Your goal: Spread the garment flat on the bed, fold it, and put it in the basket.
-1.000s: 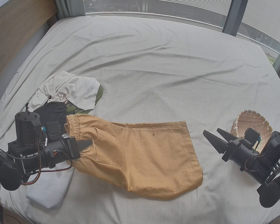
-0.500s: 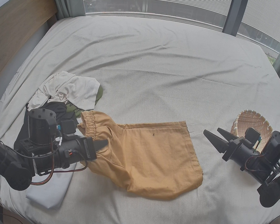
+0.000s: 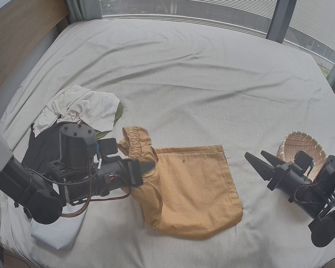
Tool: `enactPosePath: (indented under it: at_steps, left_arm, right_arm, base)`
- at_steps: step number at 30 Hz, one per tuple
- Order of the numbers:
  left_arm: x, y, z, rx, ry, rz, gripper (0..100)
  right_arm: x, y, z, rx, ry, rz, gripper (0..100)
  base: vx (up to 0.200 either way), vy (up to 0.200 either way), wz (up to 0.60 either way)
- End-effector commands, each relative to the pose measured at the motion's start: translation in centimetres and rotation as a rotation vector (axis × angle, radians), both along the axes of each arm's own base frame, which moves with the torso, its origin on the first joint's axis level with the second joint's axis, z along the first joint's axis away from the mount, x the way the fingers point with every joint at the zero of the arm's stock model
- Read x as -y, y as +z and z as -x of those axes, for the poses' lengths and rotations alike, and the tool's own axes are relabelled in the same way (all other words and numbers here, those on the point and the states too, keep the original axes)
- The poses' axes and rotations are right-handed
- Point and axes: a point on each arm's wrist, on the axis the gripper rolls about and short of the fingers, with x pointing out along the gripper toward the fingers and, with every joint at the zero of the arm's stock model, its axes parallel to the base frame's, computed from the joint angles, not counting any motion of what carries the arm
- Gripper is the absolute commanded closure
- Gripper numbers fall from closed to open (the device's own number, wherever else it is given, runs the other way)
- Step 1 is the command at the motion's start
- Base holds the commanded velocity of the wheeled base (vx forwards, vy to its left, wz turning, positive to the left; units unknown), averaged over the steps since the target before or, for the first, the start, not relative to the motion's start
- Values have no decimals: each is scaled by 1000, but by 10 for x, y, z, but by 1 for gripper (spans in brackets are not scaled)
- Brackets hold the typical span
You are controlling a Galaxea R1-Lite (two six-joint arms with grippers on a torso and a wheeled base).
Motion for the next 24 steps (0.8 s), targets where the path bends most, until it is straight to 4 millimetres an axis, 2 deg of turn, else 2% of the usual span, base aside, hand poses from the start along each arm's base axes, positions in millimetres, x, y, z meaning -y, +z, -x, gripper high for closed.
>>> enactPosePath:
  at_steps: [1, 3, 13, 16, 17, 24]
  left_arm:
    - [23, -7, -9, -1, -41, 1, 100]
    - [34, -8, -11, 7, -64, 6, 100]
    - [58, -20, -22, 1, -104, 12, 100]
    - [59, -21, -23, 2, -106, 13, 100]
    - [65, -22, -29, 8, -110, 20, 100]
    - [85, -27, -32, 4, -144, 28, 100]
  right_arm:
    - [0, 2, -1, 7, 1, -5, 0]
    - [0, 3, -1, 11, -1, -6, 0]
    - [1, 4, -1, 13, -4, -8, 0]
    - [1, 4, -2, 15, -7, -10, 0]
    - [2, 6, -2, 18, -9, -18, 0]
    - [2, 8, -2, 24, -9, -24, 0]
  base:
    - [0, 0, 0]
    - [0, 0, 0]
    - [0, 0, 0]
    - [0, 0, 0]
    - [0, 0, 0]
    - [0, 0, 0]
